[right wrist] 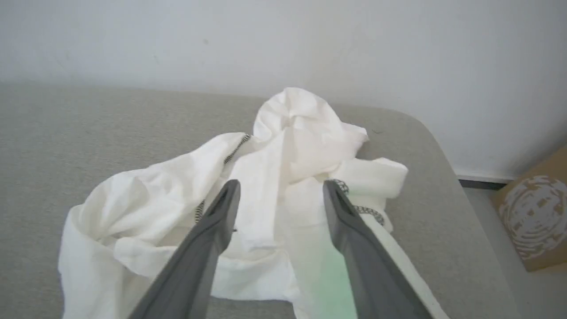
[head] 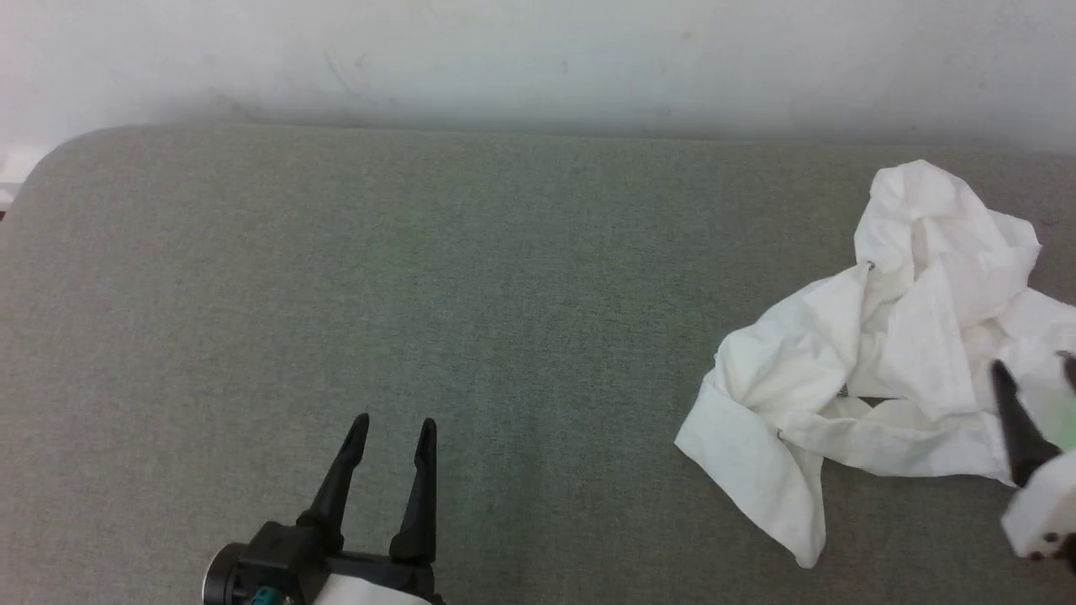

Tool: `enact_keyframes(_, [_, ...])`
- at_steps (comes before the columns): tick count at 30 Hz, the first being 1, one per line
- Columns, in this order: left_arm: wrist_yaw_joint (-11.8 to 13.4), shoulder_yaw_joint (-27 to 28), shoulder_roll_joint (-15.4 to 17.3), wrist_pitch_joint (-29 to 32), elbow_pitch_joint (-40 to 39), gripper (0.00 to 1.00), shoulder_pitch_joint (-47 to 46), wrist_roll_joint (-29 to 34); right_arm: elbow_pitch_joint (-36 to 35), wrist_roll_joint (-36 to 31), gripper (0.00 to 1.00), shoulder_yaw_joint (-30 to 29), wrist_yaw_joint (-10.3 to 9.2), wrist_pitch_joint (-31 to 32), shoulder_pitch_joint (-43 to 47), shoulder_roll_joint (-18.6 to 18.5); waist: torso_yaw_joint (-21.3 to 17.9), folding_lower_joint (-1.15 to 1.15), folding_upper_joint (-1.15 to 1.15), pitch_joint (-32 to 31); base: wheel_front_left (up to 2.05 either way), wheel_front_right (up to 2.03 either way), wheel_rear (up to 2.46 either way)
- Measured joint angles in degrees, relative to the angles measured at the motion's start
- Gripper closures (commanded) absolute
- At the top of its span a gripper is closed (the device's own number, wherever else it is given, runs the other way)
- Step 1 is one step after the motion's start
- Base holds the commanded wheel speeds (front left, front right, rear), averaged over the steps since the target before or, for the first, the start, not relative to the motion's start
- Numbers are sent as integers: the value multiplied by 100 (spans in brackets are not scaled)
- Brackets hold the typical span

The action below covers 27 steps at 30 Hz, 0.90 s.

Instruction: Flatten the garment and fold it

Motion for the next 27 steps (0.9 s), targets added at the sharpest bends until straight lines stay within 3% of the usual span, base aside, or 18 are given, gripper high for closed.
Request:
enact_keyframes(9, [51,-82,0,0,-3,0,-18,-66,-447,411,0,1473,0,907,59,-149,279,0,0,28,0,0,0])
enact_keyframes(21, [52,-108,1,0,3,0,-107,-68,441,372,0,2298,0,1553,276,-435,705,0,0,234,0,0,0])
enact_keyframes(22, [52,-111,1,0,3,0,-107,-68,509,339,10,2335,0,1549,256,-438,728,0,0,251,0,0,0])
enact_keyframes(23, [52,-120,1,0,7,0,-108,-68,571,302,52,2363,0,1506,230,-446,750,0,0,266,0,0,0])
enact_keyframes(25, [52,-131,1,0,21,0,-113,-74,684,215,100,2343,0,1345,129,-413,794,0,0,283,0,0,0])
enact_keyframes(27, [56,-133,1,0,29,0,-122,-104,734,183,100,2352,0,1195,10,-375,827,1,0,272,0,0,0])
